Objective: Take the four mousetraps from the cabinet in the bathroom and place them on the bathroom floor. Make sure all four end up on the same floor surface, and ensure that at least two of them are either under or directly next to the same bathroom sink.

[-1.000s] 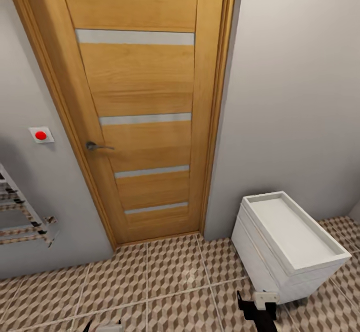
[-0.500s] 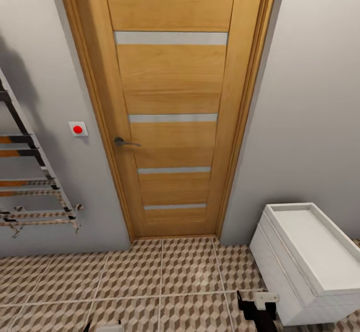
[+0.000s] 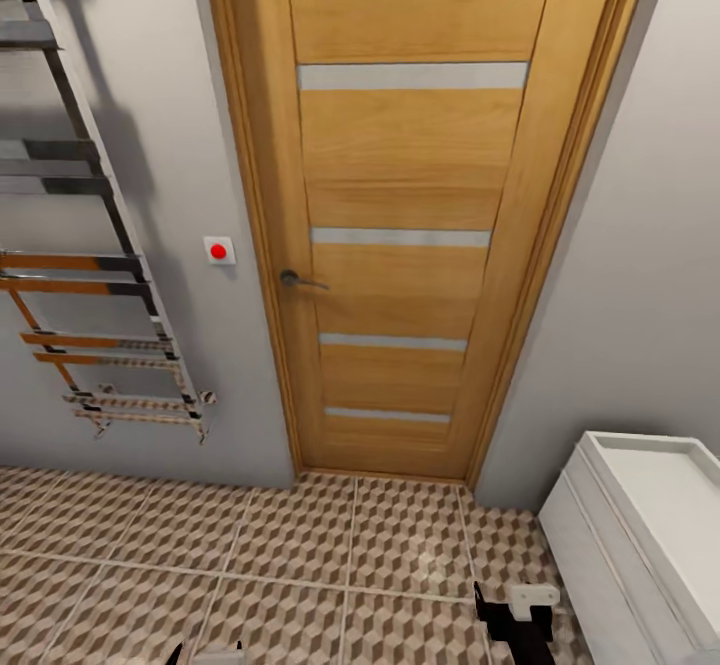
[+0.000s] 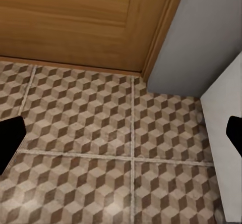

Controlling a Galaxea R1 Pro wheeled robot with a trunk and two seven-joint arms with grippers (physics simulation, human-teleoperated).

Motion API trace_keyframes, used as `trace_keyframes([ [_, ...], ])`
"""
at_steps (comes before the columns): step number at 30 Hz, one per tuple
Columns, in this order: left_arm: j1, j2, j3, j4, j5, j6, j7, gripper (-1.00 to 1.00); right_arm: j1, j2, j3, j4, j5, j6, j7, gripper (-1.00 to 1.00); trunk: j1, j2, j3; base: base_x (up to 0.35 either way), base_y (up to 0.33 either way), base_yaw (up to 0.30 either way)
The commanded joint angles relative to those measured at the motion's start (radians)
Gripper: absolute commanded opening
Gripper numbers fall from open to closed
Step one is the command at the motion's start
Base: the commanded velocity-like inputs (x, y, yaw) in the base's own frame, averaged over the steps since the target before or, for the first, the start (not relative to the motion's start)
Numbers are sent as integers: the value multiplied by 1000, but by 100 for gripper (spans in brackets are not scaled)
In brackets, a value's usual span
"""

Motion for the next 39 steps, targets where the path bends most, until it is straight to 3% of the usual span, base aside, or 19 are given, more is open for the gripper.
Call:
trace_keyframes([
  [1,-2,-1,-9,4,10,-6,0,100,0,0,9,-1,-3,-1,-6,100,0,-2,-2,0,0,290],
  [39,-2,-1,-9,4,10,-4,0,100,0,6,9,-1,-3,-1,-8,100,0,-2,-2,0,0,290],
])
